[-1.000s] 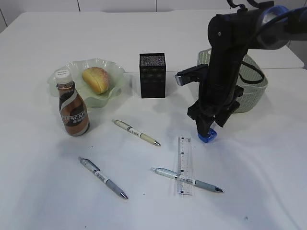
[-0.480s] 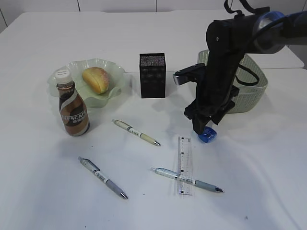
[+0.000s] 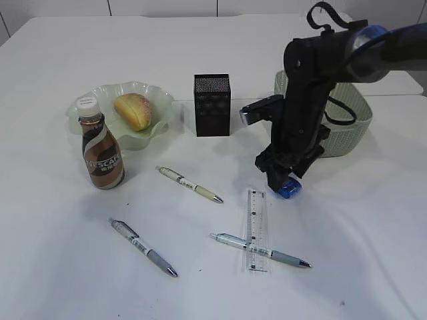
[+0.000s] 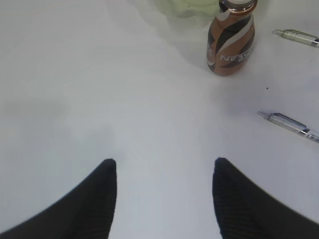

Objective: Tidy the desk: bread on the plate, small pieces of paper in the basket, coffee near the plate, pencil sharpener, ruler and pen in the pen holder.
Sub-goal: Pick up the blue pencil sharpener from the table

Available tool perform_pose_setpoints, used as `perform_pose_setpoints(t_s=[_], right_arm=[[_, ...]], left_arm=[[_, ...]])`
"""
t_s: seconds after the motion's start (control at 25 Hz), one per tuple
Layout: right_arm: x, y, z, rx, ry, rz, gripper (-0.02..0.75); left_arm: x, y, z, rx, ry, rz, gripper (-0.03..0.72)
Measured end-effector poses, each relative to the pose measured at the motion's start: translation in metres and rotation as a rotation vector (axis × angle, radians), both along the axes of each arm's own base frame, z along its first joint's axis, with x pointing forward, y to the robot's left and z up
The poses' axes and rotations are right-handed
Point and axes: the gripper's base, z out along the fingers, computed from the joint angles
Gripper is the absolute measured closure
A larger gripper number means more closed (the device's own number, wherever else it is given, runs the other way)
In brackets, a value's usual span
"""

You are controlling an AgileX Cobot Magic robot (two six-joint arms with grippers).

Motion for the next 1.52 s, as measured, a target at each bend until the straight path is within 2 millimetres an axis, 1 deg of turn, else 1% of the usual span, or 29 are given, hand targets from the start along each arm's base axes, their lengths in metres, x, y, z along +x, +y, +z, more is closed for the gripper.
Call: perform_pose_setpoints(t_s=[0.28,0.48,1.2,1.4,1.52], right_arm=[[0.000,0.000,-0.002,-0.003,0.004,0.001,0.227],[0.000,0.000,-0.010,-0.009,0.021,0.001,0.227],[0.001,-0.002,-0.010,-0.029,0.019,0.013,0.226],[0.001,-0.002,-0.017,-0.033,0.034,0.013,0.226],[0.001,-0.002,-0.017,-0.034,0.036,0.013,0.226]], left_arm=[[0.000,0.000,0.000,0.000,0.001,0.000,0.259],[0.000,0.000,0.000,0.000,0.001,0.000,0.259],[0.000,0.000,0.000,0.004,0.001,0.000,0.259],[0.000,0.000,0.000,0.004,0.001,0.000,0.259],[0.000,0.000,0.000,0.004,0.001,0.000,0.259]])
